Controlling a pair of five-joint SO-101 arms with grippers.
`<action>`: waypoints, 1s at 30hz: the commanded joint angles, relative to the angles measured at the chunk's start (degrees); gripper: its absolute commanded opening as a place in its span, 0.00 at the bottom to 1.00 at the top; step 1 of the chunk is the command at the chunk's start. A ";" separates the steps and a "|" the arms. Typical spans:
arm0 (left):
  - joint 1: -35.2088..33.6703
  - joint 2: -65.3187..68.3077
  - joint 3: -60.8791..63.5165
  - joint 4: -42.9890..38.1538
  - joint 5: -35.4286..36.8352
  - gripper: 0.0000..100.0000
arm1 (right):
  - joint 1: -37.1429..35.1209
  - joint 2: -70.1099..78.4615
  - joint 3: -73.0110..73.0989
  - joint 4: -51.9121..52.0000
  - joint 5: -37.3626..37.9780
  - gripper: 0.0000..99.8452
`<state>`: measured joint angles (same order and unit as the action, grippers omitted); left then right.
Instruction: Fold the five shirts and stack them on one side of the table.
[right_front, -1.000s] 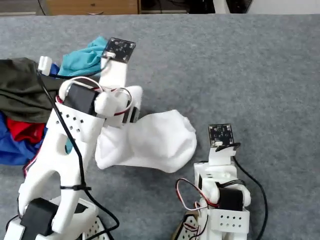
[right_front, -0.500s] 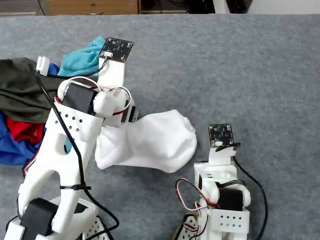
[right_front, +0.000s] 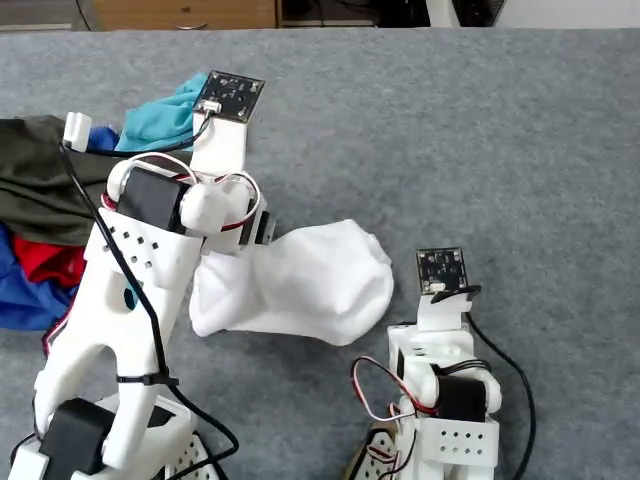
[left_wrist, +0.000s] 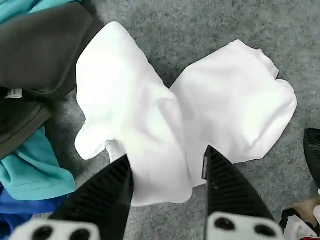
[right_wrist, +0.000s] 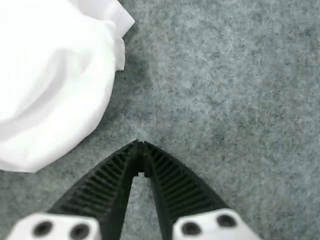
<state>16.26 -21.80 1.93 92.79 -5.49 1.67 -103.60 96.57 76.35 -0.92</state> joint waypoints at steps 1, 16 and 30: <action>-0.44 -1.89 -2.81 0.18 0.26 0.20 | -0.84 -6.11 0.13 -0.62 0.35 0.00; -0.44 -1.89 -3.34 0.18 0.26 0.20 | -0.84 -6.11 0.13 -0.62 0.35 0.00; -0.44 -1.89 -3.43 0.26 0.26 0.20 | -0.84 -6.11 0.13 -0.62 0.35 0.00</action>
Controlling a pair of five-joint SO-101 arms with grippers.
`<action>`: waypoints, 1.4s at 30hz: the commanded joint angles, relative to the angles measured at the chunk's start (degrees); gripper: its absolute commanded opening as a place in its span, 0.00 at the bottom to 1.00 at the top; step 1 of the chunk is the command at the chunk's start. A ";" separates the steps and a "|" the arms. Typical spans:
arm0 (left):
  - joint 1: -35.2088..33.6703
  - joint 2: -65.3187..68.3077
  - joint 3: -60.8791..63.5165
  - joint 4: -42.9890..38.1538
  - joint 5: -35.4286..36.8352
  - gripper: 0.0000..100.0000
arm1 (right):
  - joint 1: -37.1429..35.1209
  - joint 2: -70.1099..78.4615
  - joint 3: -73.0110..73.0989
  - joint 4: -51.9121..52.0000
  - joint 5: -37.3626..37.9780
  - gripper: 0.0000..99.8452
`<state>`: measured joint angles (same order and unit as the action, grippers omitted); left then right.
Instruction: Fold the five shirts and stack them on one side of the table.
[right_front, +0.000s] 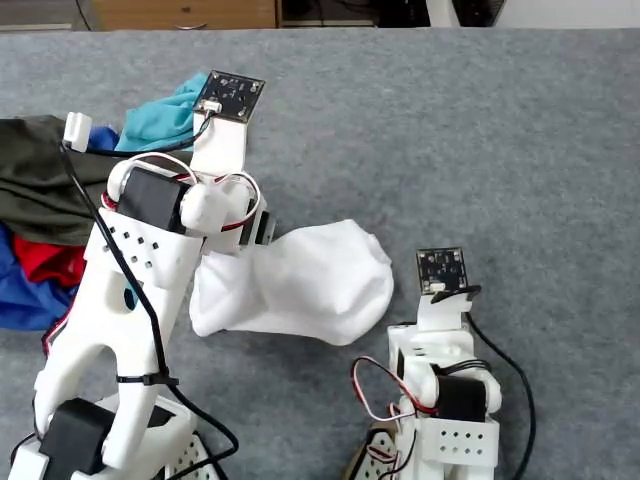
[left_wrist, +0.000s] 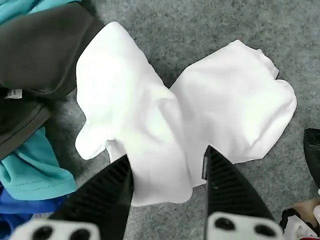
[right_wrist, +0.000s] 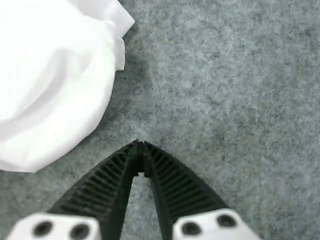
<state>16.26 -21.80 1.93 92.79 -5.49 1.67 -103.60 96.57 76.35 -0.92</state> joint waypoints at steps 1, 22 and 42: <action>-0.44 -1.89 -3.43 0.26 0.26 0.20 | -0.84 -6.11 0.13 -0.62 0.35 0.00; -0.70 -7.60 -3.34 3.25 0.26 0.20 | -0.84 -6.11 0.13 -0.62 0.35 0.00; -0.62 -8.31 0.70 2.90 0.18 0.20 | -0.84 -6.11 0.13 -0.62 0.35 0.00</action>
